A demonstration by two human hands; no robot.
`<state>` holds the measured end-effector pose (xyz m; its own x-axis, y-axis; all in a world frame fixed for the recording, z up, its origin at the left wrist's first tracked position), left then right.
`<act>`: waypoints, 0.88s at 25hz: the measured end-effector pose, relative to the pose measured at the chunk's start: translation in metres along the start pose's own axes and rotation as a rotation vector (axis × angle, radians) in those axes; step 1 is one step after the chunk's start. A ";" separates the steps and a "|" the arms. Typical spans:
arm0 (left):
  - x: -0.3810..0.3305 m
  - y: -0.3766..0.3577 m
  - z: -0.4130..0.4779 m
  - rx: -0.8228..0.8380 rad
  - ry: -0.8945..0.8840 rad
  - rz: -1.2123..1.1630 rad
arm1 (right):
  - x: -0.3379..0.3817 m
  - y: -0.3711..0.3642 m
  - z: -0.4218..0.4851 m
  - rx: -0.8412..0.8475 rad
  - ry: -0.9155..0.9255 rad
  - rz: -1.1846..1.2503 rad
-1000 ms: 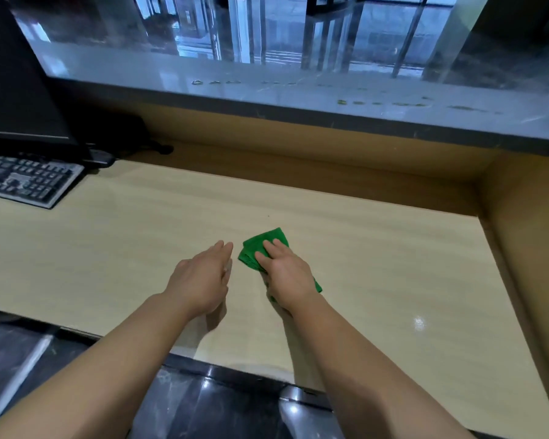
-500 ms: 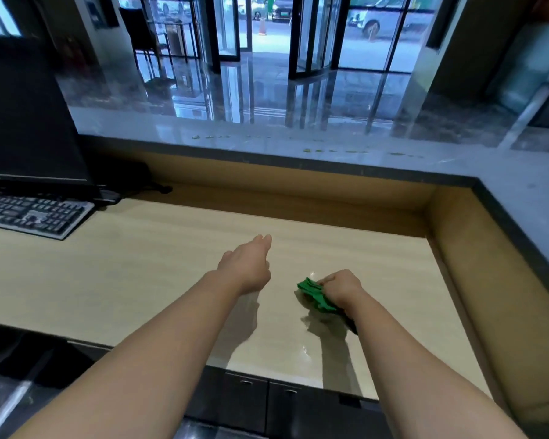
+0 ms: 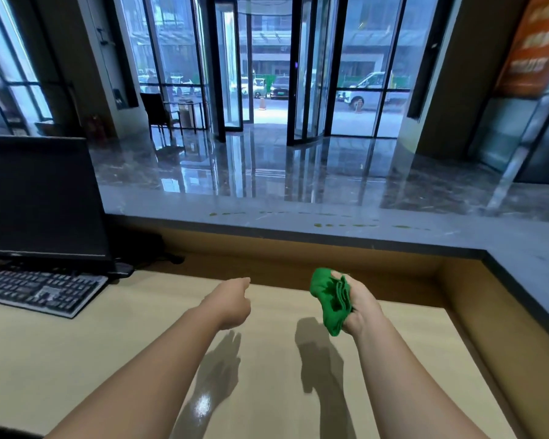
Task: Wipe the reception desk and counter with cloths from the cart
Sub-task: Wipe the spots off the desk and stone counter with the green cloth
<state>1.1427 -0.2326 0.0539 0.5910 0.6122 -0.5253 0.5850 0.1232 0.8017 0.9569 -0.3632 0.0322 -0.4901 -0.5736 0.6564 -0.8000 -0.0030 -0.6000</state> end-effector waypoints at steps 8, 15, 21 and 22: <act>0.056 0.082 0.079 -0.079 -0.050 0.025 | 0.025 -0.130 0.025 -0.238 0.568 -0.546; 0.119 0.147 0.131 -0.230 -0.079 0.075 | -0.020 -0.203 0.077 -0.344 0.651 -1.499; 0.186 0.176 0.157 -0.318 -0.052 0.060 | -0.125 -0.293 0.101 -0.165 0.773 -1.912; 0.195 0.180 0.159 -0.331 -0.048 0.041 | -0.146 -0.313 0.102 -0.093 0.779 -1.937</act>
<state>1.4513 -0.2149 0.0502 0.6400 0.5856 -0.4974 0.3527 0.3512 0.8674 1.3139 -0.3623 0.0778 0.8145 0.5001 0.2943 -0.3445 0.0086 0.9388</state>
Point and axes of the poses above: each hand's wrist, its own z-axis towards the middle knuckle, its own y-axis out of the back of the hand, x = y × z, the point moved 3 cm from there along z, towards the middle knuckle, and after that the axes turned 6 degrees about y, right-handed, at the moved point
